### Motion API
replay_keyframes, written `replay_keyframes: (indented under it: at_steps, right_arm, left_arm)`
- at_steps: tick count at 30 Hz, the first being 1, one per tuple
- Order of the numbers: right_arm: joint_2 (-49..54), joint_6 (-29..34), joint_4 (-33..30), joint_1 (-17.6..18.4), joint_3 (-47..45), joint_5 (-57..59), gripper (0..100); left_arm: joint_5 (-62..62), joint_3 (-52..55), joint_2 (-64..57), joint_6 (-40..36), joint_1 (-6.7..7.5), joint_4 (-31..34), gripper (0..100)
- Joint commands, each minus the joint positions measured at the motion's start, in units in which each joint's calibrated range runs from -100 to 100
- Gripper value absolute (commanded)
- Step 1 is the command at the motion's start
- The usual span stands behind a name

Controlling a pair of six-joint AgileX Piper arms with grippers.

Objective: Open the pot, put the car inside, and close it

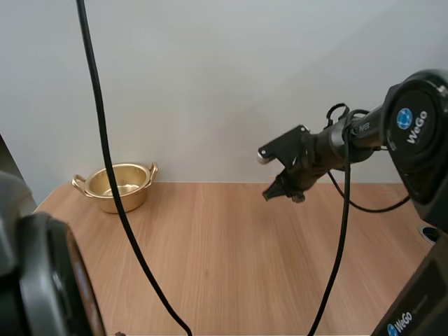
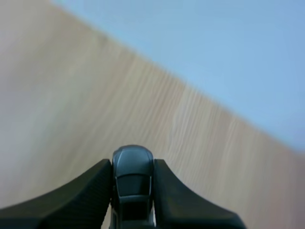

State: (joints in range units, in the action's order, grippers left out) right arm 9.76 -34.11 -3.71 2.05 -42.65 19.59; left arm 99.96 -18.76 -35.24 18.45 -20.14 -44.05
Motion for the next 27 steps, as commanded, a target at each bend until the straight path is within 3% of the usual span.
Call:
replay_keyframes:
  at_steps: [1,9,14,18,27]
  right_arm:
    - [2.3,-0.3,1.3,2.8,4.4,0.2,0]
    - [0.8,-0.3,9.0,12.9,17.3,3.1,0]
    - [-1.3,-0.3,10.4,16.5,21.5,4.2,0]
    - [-10.5,-0.3,11.7,21.1,30.2,3.5,0]
    - [-23.6,-5.4,13.2,23.8,42.1,2.1,0]
  left_arm:
    - [0.0,-0.1,-0.6,-0.1,-0.05,-0.4,0]
    - [0.0,-0.1,-3.7,-0.1,-0.05,2.1,0]
    - [0.0,-0.1,-5.2,-0.9,-0.05,2.1,0]
    - [0.0,-0.1,-7.3,-0.9,-0.05,3.0,0]
    - [-1.1,-0.1,-8.0,-0.9,-0.05,5.6,0]
